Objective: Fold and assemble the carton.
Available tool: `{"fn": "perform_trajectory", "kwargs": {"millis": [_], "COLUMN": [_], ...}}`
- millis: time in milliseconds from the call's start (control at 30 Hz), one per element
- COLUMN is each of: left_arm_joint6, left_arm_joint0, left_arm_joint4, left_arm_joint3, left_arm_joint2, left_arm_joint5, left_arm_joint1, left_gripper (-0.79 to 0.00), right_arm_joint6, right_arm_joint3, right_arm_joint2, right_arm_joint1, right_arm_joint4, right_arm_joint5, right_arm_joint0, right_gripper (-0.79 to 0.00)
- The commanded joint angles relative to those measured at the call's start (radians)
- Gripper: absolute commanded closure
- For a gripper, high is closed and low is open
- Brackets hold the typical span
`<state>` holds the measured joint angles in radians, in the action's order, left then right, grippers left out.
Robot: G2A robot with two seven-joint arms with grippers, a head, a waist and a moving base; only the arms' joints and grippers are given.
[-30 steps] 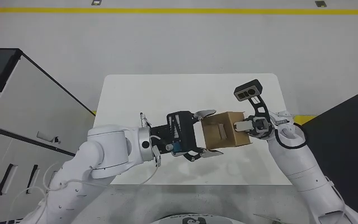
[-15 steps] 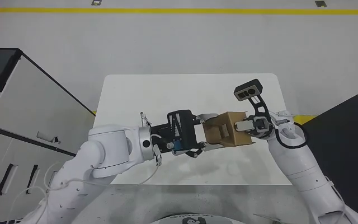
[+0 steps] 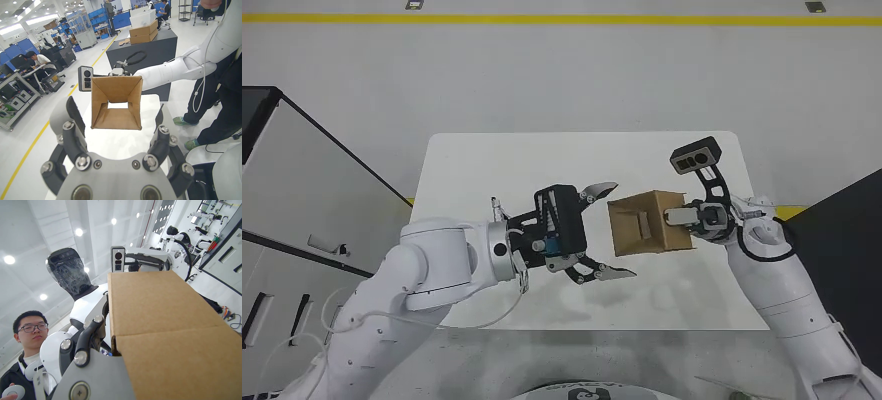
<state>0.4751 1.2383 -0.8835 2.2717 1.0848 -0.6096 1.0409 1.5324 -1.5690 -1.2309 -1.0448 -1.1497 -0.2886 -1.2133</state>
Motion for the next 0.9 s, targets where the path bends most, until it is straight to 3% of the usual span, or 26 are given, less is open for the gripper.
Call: {"fn": "perform_trajectory", "kwargs": {"millis": [0,300,433,600,867], "left_arm_joint6": [0.012,0.037,0.095,0.241,0.254], "left_arm_joint0": [0.006,-0.004,0.009,-0.041,-0.049], "left_arm_joint4": [0.044,0.037,0.128,0.301,0.314], "left_arm_joint3": [-0.002,0.006,-0.008,0.028,0.036], "left_arm_joint2": [0.005,0.010,-0.010,-0.001,0.001], "left_arm_joint5": [0.023,0.023,0.135,0.325,0.343], "left_arm_joint1": [0.000,-0.001,0.003,0.010,0.011], "left_gripper": [-0.785,-0.785,-0.785,-0.785,-0.785], "right_arm_joint6": [-0.017,-0.039,-0.075,-0.097,-0.108], "right_arm_joint3": [0.001,-0.002,-0.091,-0.145,-0.153], "right_arm_joint2": [-0.018,-0.031,-0.080,-0.137,-0.160], "right_arm_joint1": [0.000,0.001,0.008,0.015,0.016], "right_arm_joint4": [0.050,0.086,0.209,0.294,0.304], "right_arm_joint5": [-0.017,-0.036,-0.074,-0.096,-0.107], "right_arm_joint0": [0.000,-0.004,-0.004,-0.025,-0.034], "right_gripper": [0.000,0.000,0.000,0.000,0.000]}}
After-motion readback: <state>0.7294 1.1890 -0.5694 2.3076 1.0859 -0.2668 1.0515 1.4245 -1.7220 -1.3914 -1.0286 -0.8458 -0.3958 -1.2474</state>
